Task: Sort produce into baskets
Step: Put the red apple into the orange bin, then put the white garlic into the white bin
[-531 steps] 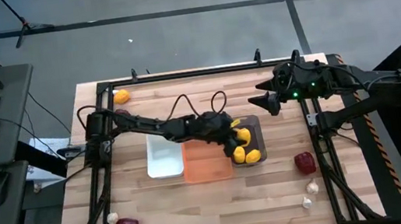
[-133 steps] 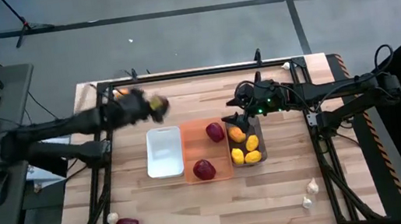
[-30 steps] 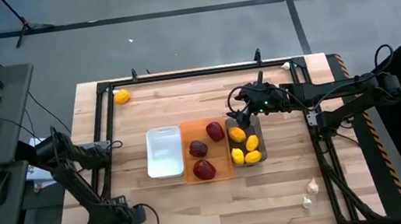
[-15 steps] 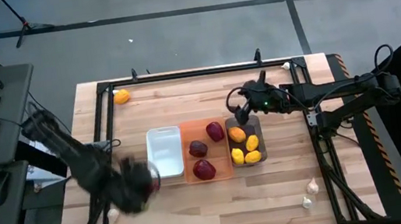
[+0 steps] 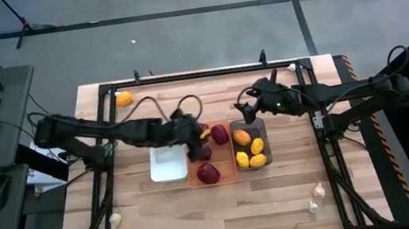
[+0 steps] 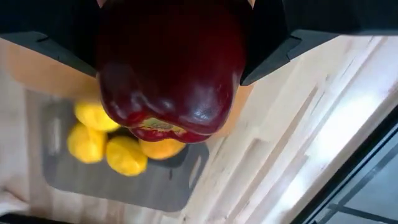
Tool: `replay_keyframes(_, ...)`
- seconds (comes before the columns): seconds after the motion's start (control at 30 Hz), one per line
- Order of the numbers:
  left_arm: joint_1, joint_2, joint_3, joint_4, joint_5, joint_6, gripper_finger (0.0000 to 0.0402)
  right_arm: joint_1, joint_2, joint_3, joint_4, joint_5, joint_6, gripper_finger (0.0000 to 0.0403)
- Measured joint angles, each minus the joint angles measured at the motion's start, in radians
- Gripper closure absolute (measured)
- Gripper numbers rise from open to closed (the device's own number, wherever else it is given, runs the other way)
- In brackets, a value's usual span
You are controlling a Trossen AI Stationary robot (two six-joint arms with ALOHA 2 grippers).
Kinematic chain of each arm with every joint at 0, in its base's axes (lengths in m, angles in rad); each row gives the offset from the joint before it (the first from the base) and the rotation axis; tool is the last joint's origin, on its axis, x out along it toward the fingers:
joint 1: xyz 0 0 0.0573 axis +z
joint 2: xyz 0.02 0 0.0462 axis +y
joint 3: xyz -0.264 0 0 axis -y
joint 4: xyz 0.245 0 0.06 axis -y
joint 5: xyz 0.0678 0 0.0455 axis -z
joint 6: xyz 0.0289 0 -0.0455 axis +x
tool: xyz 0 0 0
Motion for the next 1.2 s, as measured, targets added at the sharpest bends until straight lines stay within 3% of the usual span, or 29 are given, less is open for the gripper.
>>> replay_keyframes(0.37,0.01,0.175,0.001,0.063,0.055,0.062,0.0108,0.047,-0.126,0.0,-0.108,0.005,0.0,0.0052)
replay_keyframes(0.53,0.054,0.21,0.001,0.06,0.09,0.009,0.0105,0.047,-0.132,0.0,-0.107,0.006,0.01,0.0052)
replay_keyframes(0.93,0.133,0.17,0.072,0.054,0.256,0.06,0.0021,0.047,-0.132,0.0,-0.118,-0.004,0.02,0.0052)
replay_keyframes(1.07,0.135,0.119,0.079,0.019,0.302,0.071,0.0013,0.047,-0.132,0.0,-0.153,-0.061,0.04,0.0052)
replay_keyframes(1.2,0.135,0.009,0.071,-0.011,0.357,0.06,0.0012,0.072,-0.13,0.0,-0.186,-0.179,0.177,0.0052)
